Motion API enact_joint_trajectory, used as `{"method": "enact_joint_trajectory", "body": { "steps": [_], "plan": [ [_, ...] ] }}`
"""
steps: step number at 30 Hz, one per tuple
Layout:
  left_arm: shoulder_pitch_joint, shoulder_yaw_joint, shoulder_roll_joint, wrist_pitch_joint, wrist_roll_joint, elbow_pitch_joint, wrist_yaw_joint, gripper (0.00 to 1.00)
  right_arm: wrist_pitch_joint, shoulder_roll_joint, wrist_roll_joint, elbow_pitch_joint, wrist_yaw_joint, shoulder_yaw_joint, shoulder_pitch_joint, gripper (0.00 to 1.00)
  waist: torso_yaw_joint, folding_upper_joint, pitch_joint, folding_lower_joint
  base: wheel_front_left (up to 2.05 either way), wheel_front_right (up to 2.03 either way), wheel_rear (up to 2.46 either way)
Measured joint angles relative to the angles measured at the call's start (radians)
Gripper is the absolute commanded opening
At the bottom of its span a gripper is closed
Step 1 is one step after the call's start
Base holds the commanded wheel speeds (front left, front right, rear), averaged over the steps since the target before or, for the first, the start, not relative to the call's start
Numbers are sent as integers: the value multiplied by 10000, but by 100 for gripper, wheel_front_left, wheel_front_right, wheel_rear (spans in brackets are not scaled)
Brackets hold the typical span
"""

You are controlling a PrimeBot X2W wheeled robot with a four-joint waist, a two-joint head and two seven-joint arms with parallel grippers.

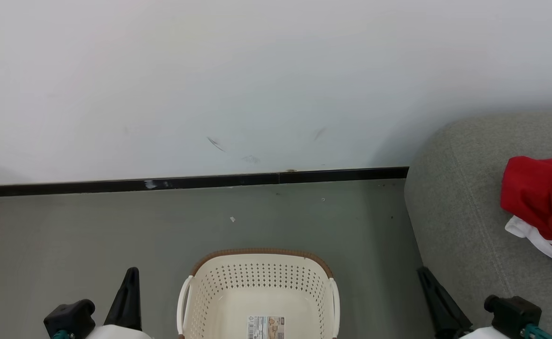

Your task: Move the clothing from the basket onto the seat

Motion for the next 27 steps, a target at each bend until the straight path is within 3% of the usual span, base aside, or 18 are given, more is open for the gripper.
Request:
{"method": "enact_joint_trajectory", "body": {
  "steps": [5, 17, 27],
  "plan": [
    [0, 159, -123, 198, -539, -6, -98, 0, 174, 0, 1032, -6, 0, -203, -21, 0, -25, 0, -12, 6, 0, 0, 0],
    [-1, 564, -230, 608, -1868, -10, -437, 0, 593, -92, 2922, 113, 0, -403, -58, 0, -73, 0, -76, 75, 0, 0, 0],
    [-2, 899, -293, 957, -2995, 4, -616, 0, 899, -265, 4512, 263, -4, -541, -312, 0, -113, 0, -119, 87, 0, 0, 0]
  ]
}}
